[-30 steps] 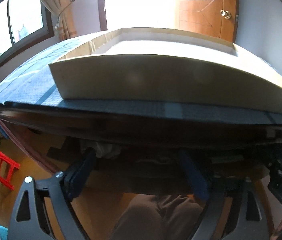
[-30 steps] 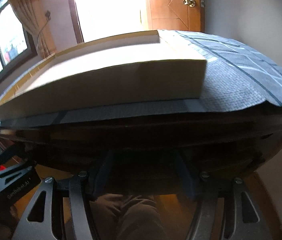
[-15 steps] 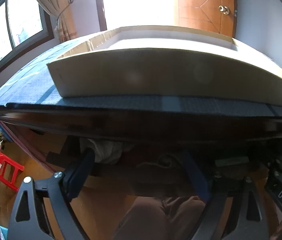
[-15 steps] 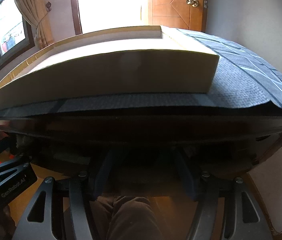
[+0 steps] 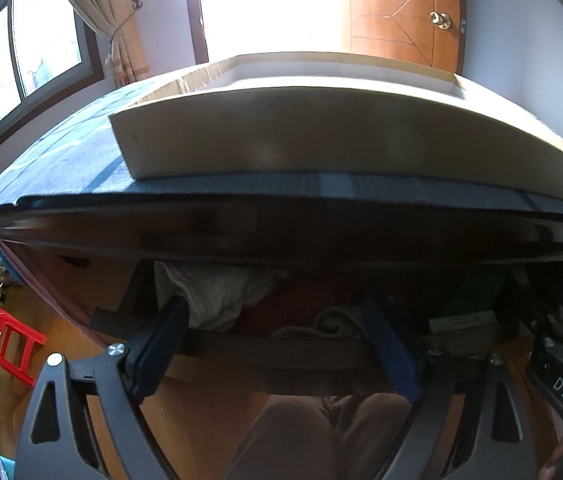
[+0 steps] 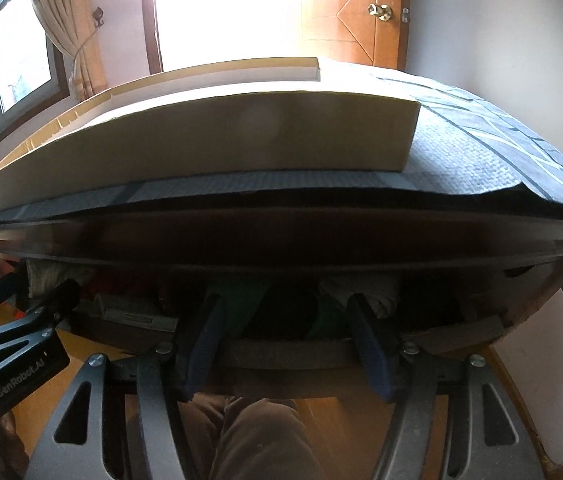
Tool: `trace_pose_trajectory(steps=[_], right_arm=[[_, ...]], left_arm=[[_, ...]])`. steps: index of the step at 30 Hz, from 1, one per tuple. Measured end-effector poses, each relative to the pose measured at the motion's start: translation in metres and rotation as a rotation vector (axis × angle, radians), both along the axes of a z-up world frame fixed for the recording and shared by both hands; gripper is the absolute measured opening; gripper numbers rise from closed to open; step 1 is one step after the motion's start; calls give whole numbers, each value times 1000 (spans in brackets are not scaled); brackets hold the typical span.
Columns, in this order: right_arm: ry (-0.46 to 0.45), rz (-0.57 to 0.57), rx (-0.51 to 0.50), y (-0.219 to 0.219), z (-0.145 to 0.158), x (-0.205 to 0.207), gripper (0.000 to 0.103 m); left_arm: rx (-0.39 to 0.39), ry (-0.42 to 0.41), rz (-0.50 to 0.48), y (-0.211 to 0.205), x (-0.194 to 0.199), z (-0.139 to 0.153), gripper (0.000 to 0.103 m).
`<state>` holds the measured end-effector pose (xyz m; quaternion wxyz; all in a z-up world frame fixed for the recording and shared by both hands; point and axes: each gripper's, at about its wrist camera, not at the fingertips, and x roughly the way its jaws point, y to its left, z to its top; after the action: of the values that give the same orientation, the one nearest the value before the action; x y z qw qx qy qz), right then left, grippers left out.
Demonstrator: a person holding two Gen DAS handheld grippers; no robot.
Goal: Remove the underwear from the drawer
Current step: 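Lower both tools toward the open drawer of clothes under the table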
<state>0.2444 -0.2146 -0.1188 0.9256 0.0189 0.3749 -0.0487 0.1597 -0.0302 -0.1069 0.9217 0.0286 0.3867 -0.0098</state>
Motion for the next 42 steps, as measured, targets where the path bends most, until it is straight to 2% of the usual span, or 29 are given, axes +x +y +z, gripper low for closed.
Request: trace_pose_trajectory(steps=[42], right_arm=[[60,42,18,-1,-3,-43,66]], left_arm=[[-29,50,-60,10,-32,3,89]])
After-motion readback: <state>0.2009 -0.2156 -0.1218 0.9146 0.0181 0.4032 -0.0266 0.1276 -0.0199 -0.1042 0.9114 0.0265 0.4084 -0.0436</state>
